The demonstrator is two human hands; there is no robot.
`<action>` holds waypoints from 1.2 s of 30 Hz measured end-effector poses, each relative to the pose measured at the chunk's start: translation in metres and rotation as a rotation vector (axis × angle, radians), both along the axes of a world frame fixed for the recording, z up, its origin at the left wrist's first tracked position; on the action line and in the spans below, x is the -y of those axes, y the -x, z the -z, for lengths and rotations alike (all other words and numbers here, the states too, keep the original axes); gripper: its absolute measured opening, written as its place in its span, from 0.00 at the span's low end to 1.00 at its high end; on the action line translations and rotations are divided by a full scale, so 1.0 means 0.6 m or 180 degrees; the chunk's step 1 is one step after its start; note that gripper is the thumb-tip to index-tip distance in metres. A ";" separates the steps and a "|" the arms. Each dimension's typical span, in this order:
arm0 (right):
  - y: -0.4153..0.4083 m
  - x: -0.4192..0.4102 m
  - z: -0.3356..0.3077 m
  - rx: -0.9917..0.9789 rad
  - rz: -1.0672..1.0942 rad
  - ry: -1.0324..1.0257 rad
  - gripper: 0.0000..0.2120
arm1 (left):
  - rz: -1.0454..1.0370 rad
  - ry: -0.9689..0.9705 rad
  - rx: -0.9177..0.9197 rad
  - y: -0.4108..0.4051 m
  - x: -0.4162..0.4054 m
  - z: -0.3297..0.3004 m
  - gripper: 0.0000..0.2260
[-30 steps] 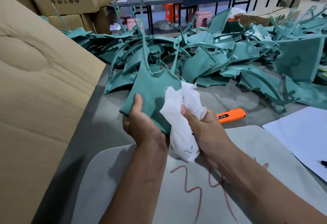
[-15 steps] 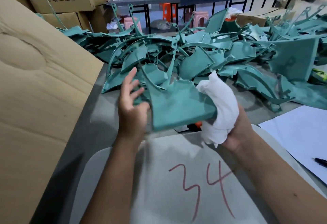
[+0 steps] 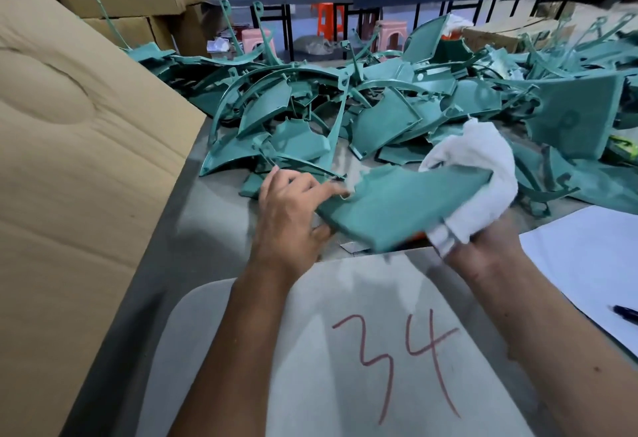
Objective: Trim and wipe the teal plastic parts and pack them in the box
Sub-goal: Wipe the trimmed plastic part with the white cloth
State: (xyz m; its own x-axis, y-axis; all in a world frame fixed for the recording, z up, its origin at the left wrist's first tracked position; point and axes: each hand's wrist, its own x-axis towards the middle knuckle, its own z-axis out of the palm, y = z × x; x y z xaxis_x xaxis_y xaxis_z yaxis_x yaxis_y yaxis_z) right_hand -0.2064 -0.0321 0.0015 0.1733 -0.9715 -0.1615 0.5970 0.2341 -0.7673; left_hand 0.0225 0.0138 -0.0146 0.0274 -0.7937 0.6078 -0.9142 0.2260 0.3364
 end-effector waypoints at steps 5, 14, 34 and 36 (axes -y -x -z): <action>-0.014 0.025 -0.019 -0.0260 0.0654 0.0493 0.13 | -0.0035 0.0706 -0.0506 0.004 -0.017 -0.031 0.20; -0.019 0.015 -0.010 -0.1461 0.0683 0.1665 0.02 | -0.0204 0.0715 -0.0768 0.004 -0.035 -0.052 0.23; -0.016 0.033 0.008 -0.3318 0.1092 0.3238 0.14 | 0.0232 0.0693 -0.0392 0.028 -0.027 -0.043 0.13; -0.004 0.040 0.006 -0.3218 0.1195 0.3534 0.04 | 0.0185 0.0625 -0.0397 0.026 -0.027 -0.041 0.16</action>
